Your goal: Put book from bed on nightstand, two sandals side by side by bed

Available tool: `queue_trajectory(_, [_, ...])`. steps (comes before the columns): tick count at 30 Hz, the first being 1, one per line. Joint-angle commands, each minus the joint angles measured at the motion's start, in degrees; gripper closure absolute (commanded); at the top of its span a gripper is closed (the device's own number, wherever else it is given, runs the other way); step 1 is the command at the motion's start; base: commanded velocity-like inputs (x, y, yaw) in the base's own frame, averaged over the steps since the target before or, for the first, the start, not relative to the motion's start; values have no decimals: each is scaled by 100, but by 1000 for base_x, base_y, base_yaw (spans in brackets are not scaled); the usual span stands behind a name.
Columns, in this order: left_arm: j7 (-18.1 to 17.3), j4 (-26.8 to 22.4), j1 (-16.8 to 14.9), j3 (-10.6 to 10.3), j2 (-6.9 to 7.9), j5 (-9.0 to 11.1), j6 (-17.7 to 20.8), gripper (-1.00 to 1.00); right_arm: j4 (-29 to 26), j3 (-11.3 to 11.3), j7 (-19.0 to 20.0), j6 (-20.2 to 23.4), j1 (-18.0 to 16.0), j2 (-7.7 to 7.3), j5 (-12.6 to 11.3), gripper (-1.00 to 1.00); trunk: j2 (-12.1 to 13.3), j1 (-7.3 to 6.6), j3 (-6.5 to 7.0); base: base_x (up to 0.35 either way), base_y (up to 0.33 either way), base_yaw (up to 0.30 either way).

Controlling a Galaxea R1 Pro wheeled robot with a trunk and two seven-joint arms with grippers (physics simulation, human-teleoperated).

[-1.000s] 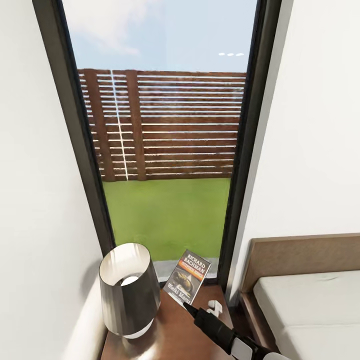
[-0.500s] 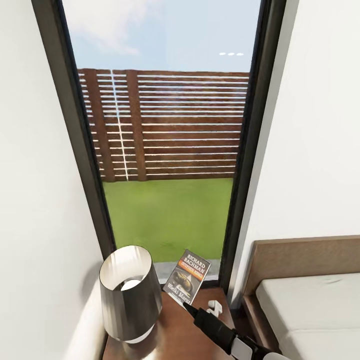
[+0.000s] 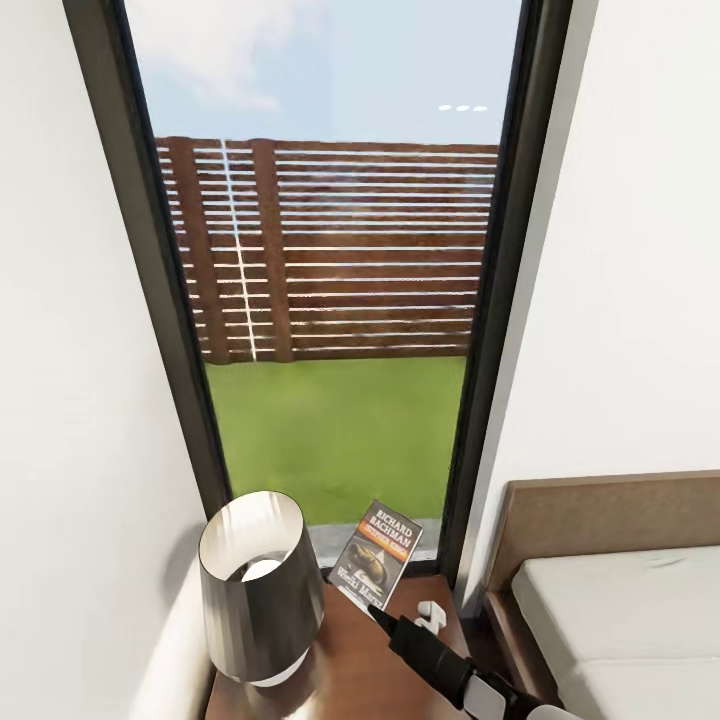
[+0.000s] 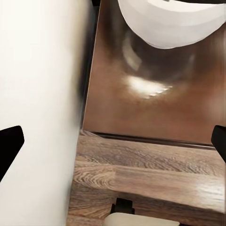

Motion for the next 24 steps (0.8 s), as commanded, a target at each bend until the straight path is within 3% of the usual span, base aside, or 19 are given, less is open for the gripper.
queue_trajectory(1, [34,-4,-2,-49,-8,29,-11,-100,-7,-39,-9,-21,-2,-3,60,100,-7,3,-6,0,0,0])
queue_trajectory(6, [37,-4,-1,-49,-74,33,-11,-100,-13,-50,-253,84,-2,-17,54,100,-7,3,-6,0,0,0])
queue_trajectory(13, [41,-4,-2,-49,-103,34,-11,-100,-14,-63,-682,665,-2,-23,44,100,-7,3,-6,0,0,0])
queue_trajectory(24, [35,-4,2,-58,-119,26,-11,-100,-16,-68,-874,958,-2,-27,51,100,-7,3,-6,0,0,0])
